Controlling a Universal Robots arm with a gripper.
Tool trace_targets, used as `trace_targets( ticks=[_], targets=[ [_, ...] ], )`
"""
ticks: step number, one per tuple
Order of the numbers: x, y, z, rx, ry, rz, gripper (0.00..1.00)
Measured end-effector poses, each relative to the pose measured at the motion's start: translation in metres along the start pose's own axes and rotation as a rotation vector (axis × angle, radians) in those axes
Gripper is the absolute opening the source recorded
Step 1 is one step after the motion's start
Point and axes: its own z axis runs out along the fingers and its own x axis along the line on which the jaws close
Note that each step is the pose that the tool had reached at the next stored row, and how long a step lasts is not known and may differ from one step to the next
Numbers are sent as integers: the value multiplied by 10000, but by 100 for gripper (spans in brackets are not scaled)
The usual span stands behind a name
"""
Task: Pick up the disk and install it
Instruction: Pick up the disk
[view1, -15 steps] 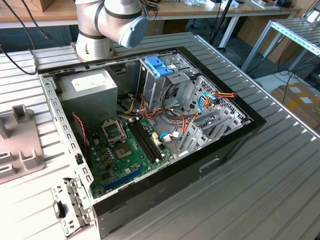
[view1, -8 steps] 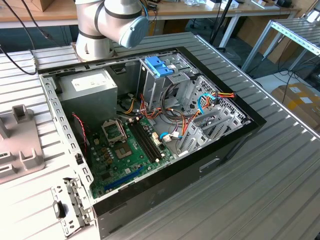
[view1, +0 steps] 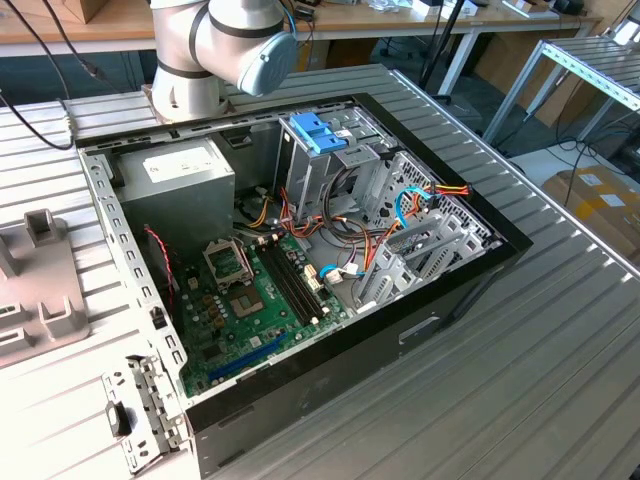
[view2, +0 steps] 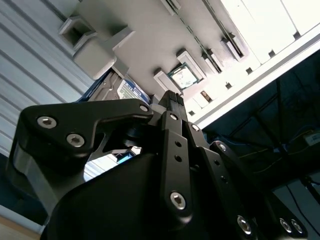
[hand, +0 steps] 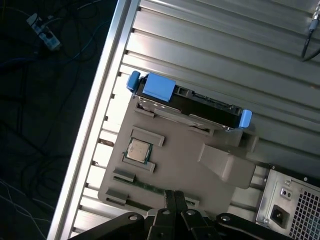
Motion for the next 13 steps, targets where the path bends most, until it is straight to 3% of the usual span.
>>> trace_targets(
  ticks=[13],
  targets=[
    [0, 0, 0, -19, 4, -720, 11]
  ],
)
